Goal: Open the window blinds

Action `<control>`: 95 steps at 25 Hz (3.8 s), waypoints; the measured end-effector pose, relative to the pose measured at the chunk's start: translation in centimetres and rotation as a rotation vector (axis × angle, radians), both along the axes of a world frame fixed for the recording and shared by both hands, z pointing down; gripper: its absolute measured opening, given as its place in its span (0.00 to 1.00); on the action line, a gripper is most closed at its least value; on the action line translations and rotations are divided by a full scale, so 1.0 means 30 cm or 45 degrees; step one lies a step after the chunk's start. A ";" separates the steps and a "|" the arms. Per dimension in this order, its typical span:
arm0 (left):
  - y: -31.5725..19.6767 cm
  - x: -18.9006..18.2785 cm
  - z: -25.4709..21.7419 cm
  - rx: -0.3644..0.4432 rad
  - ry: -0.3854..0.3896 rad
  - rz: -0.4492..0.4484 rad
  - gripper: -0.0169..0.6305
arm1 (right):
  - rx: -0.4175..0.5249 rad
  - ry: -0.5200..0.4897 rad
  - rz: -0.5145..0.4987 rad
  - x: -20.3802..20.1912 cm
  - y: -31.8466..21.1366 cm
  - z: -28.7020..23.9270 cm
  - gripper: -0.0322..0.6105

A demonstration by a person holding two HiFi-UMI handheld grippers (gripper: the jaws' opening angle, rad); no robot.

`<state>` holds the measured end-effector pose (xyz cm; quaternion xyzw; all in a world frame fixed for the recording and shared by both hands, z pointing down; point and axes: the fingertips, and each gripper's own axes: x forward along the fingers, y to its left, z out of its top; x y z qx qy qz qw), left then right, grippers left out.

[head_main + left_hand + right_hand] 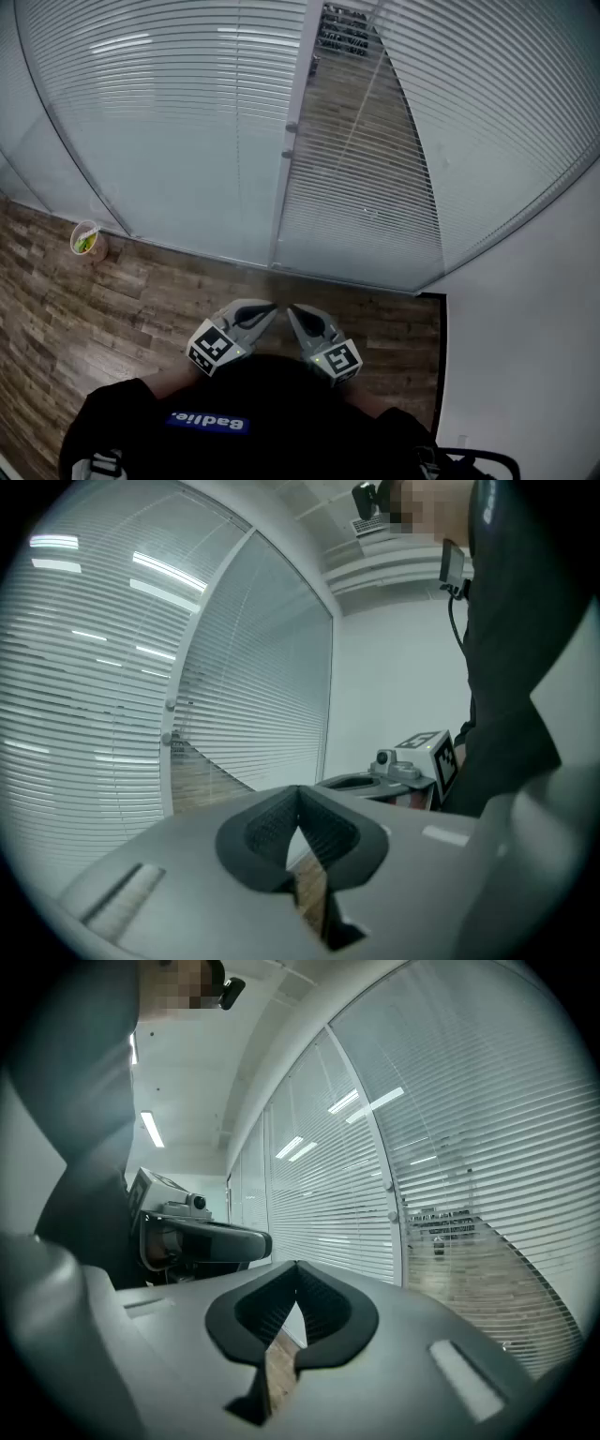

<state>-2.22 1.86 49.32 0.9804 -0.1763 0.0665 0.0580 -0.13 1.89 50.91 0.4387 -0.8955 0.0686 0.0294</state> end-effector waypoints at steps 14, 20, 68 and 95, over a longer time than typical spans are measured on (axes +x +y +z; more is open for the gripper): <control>-0.001 0.026 0.000 -0.006 -0.008 -0.021 0.03 | -0.003 -0.030 0.014 0.049 0.001 0.025 0.06; -0.005 0.049 0.001 -0.003 -0.027 -0.037 0.02 | -0.009 -0.032 0.000 0.073 -0.003 0.032 0.06; -0.840 0.008 -0.254 0.345 0.102 -0.222 0.03 | -0.166 0.110 0.183 0.088 -0.512 0.113 0.06; -1.228 0.178 -0.272 0.327 0.086 -0.784 0.32 | -0.137 0.119 0.122 0.427 -0.592 0.151 0.09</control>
